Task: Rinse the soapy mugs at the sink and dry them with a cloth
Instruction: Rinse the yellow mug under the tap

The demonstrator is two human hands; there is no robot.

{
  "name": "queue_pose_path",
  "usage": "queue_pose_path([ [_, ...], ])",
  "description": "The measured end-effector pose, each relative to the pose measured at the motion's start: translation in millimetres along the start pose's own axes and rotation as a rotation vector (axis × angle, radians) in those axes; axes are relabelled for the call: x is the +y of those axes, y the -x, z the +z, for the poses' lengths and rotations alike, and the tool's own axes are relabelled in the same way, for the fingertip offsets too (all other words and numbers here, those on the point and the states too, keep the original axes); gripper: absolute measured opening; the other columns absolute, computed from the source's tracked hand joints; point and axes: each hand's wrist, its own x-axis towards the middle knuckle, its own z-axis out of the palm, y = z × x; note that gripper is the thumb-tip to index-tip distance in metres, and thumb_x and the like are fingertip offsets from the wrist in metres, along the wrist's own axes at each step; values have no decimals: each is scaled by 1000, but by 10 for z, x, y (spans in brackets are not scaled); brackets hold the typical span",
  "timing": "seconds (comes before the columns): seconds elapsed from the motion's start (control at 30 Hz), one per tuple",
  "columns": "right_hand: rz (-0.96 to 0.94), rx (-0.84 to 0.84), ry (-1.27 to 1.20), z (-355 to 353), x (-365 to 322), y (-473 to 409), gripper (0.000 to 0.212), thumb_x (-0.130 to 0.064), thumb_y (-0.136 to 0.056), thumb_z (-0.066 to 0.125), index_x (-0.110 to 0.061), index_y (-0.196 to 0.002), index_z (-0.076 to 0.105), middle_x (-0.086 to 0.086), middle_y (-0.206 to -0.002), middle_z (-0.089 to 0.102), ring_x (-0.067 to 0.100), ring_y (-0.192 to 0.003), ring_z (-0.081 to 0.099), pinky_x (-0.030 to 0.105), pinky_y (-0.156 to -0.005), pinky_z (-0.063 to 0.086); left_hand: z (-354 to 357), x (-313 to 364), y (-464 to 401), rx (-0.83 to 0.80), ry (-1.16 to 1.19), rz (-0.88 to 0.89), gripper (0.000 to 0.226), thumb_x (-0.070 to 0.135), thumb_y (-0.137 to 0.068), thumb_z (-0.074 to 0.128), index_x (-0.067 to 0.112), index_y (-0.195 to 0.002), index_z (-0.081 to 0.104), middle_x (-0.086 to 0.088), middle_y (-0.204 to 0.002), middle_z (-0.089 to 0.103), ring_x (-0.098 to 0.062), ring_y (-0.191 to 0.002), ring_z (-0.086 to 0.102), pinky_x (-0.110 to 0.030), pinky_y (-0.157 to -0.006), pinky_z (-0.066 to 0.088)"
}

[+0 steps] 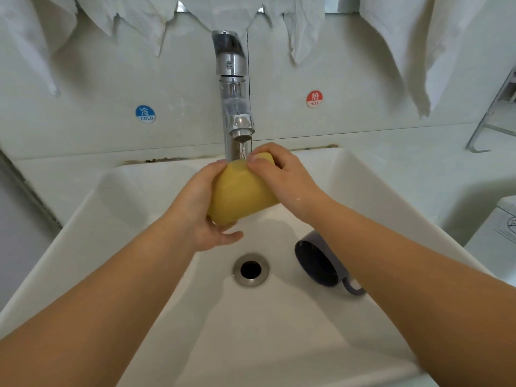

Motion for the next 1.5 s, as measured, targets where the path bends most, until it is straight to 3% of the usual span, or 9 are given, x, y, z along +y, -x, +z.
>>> queue_pose_path([
  [0.37,391,-38,-96,122,-12,51,55,-63,-85,55,-30,-127,44,-4,-115,52,22,-105,55,43,-74,60,-78,-19,-16,-92,-134,147,12,40,-88,62,28,-89,64,-5,-94,64,-24,-85,62,-40,-77,55],
  [0.57,360,-218,-388,73,20,11,38,-35,-86,67,-37,-118,48,0,-122,55,22,-111,57,42,-94,52,-336,230,-28,-257,-255,68,40,29,-68,76,21,-106,68,-10,-105,65,-29,-88,64,-46,-74,57],
  [0.67,261,-261,-340,38,25,3,36,-29,-80,76,-38,-105,52,0,-118,57,22,-107,59,37,-86,53,-430,278,-28,-343,-368,90,49,29,-61,74,20,-110,68,-8,-107,66,-28,-88,66,-44,-67,58],
  [0.8,231,-81,-65,100,54,11,36,-49,-96,46,-28,-124,54,-5,-121,55,13,-99,54,29,-84,48,-377,219,-50,-298,-491,244,60,25,-57,79,22,-115,64,-5,-111,67,-24,-98,66,-37,-63,57],
  [0.93,250,-40,-58,105,47,-1,42,-40,-103,30,-22,-135,51,-5,-119,50,13,-107,48,34,-99,43,-333,192,-51,-254,-499,306,63,24,-53,82,25,-114,64,-4,-116,66,-26,-105,64,-39,-67,58],
  [1.03,258,-127,-203,93,32,-21,28,-36,-99,45,-28,-125,49,-2,-128,52,19,-116,52,44,-105,43,-360,214,-39,-242,-490,370,71,17,-49,89,25,-114,64,-4,-118,65,-25,-105,65,-37,-67,59],
  [1.13,264,-121,-247,92,57,-21,45,-40,-86,67,-31,-127,48,-4,-119,55,18,-106,57,43,-96,51,-341,188,-35,-210,-520,461,78,32,-40,91,29,-113,64,-3,-117,64,-24,-102,66,-38,-70,60],
  [1.3,319,-62,-224,102,38,-16,24,-46,-97,45,-35,-118,49,-5,-114,54,16,-98,58,42,-82,57,-302,154,-21,-166,-552,532,66,33,-45,86,35,-107,64,0,-116,60,-22,-103,63,-45,-81,60],
  [1.5,284,-241,-286,63,76,-33,62,-34,-84,71,-36,-136,37,-5,-123,50,20,-109,57,44,-95,52,-393,151,-33,-162,-544,547,67,34,-43,88,35,-106,65,-1,-115,63,-24,-102,65,-48,-81,59],
])
